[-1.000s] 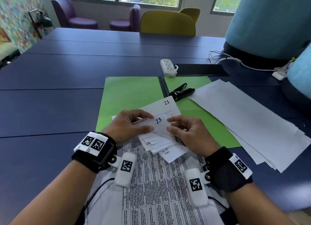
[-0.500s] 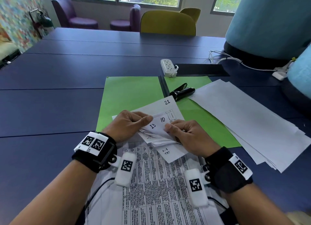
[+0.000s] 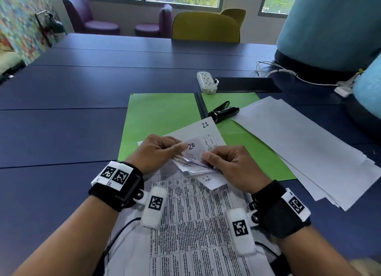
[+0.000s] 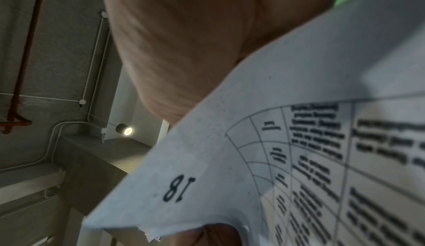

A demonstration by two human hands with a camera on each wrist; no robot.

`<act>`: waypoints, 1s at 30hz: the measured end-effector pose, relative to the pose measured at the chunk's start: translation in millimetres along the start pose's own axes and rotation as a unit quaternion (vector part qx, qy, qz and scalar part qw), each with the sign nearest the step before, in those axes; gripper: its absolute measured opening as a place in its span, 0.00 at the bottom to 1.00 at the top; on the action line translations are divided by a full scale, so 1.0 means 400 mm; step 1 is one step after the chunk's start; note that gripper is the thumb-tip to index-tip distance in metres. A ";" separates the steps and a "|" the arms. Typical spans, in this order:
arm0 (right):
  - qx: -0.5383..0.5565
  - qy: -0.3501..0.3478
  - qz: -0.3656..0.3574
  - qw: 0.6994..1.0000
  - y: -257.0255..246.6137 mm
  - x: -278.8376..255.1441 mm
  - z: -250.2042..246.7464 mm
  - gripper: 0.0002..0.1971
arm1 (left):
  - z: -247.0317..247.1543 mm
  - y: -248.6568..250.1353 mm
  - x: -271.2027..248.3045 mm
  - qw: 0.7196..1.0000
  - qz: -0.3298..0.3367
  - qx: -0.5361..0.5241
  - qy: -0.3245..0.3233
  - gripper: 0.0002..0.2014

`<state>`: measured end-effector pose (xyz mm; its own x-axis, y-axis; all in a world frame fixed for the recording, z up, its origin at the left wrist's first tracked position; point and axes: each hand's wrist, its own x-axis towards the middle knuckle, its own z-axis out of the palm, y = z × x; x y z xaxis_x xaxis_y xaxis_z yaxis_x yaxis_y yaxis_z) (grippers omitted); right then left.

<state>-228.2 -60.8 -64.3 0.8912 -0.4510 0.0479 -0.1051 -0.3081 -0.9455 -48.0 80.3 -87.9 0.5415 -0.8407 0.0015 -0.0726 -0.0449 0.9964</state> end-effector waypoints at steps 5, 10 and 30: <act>0.008 0.046 0.026 0.999 0.003 0.001 -0.003 0.10 | -0.008 0.000 -0.003 0.999 -0.034 0.007 -0.027 0.10; -0.036 0.014 0.046 0.998 0.006 0.003 -0.002 0.18 | -0.006 -0.003 0.001 0.999 -0.042 -0.011 -0.033 0.19; -0.025 -0.004 0.007 1.000 0.009 0.000 0.000 0.18 | 0.002 0.004 -0.008 0.999 -0.008 -0.034 -0.042 0.11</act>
<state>-228.7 -62.1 -67.8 0.8929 -0.4492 0.0313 -0.1400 -0.3430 -0.9289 -50.4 82.7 -86.2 0.4698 -0.8826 -0.0191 -0.0062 -0.0250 0.9997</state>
